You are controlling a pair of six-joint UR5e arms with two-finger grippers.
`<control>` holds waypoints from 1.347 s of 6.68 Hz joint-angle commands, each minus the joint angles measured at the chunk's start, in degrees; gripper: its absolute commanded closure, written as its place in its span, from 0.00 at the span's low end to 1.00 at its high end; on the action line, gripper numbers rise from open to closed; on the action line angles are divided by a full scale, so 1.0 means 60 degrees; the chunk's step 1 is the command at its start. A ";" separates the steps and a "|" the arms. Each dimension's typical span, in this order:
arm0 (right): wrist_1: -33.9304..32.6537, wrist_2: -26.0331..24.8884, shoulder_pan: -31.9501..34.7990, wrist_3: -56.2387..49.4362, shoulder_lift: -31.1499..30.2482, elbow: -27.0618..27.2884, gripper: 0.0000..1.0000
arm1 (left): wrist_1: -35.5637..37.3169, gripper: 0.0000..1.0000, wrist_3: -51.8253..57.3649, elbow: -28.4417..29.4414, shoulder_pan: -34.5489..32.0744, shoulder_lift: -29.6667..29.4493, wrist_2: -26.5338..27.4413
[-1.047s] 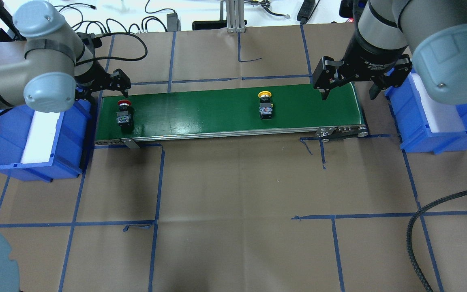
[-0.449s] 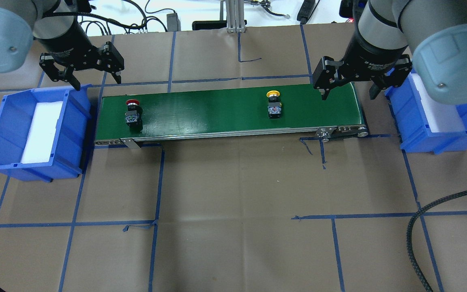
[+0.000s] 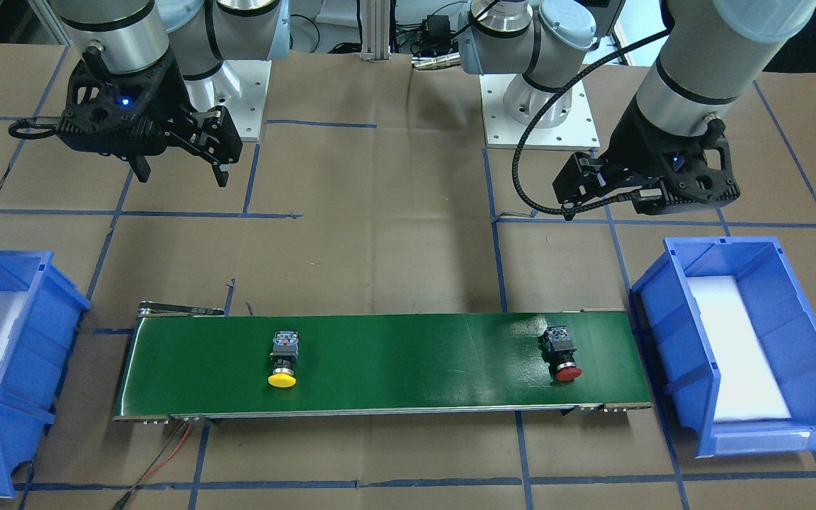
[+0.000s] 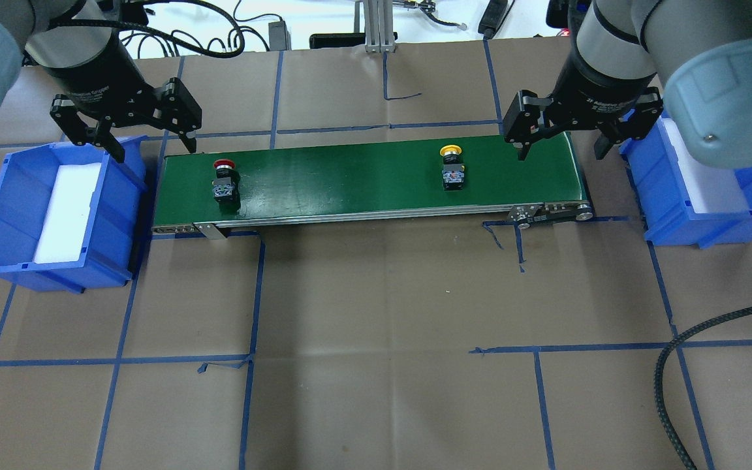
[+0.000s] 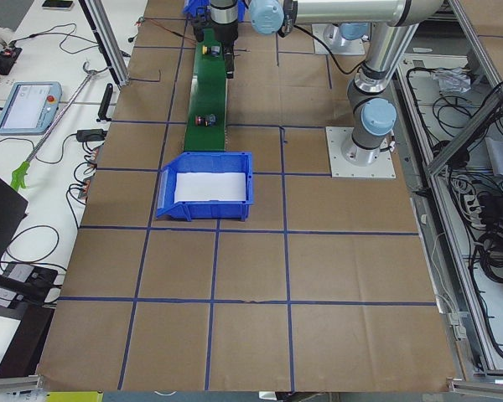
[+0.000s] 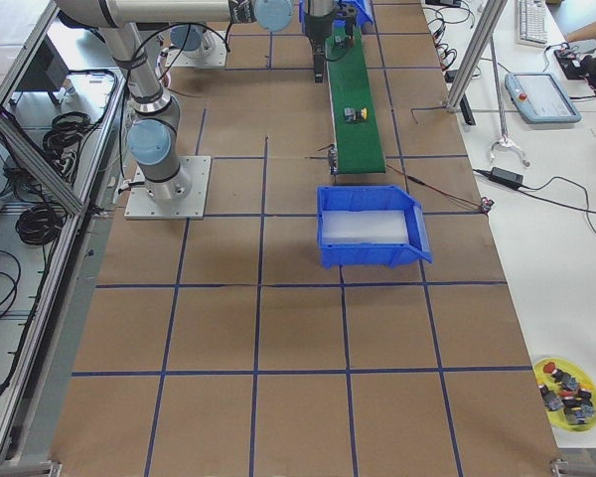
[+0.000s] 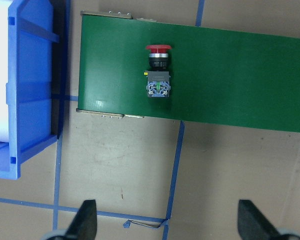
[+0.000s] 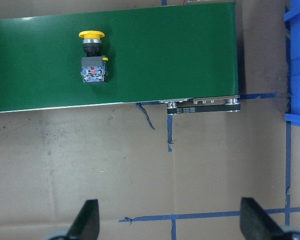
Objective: Transport two buttons from left to right
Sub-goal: 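Lower the right gripper onto the yellow button at the belt's far end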
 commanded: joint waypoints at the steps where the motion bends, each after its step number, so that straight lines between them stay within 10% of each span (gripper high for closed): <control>1: -0.0571 0.0044 -0.0107 0.0036 0.0419 0.0042 0.00 | 0.0036 0.00 0.0001 -0.0008 -0.0021 0.0030 -0.0041; 4: -0.2652 0.0058 -0.0517 0.0021 0.2437 -0.0103 0.00 | 0.0095 0.00 0.0001 -0.0037 -0.0021 0.0015 -0.0026; 9: -0.2729 0.0072 -0.0401 0.0313 0.4024 -0.0895 0.00 | 0.0154 0.00 -0.0013 -0.0052 -0.0021 0.0015 -0.0011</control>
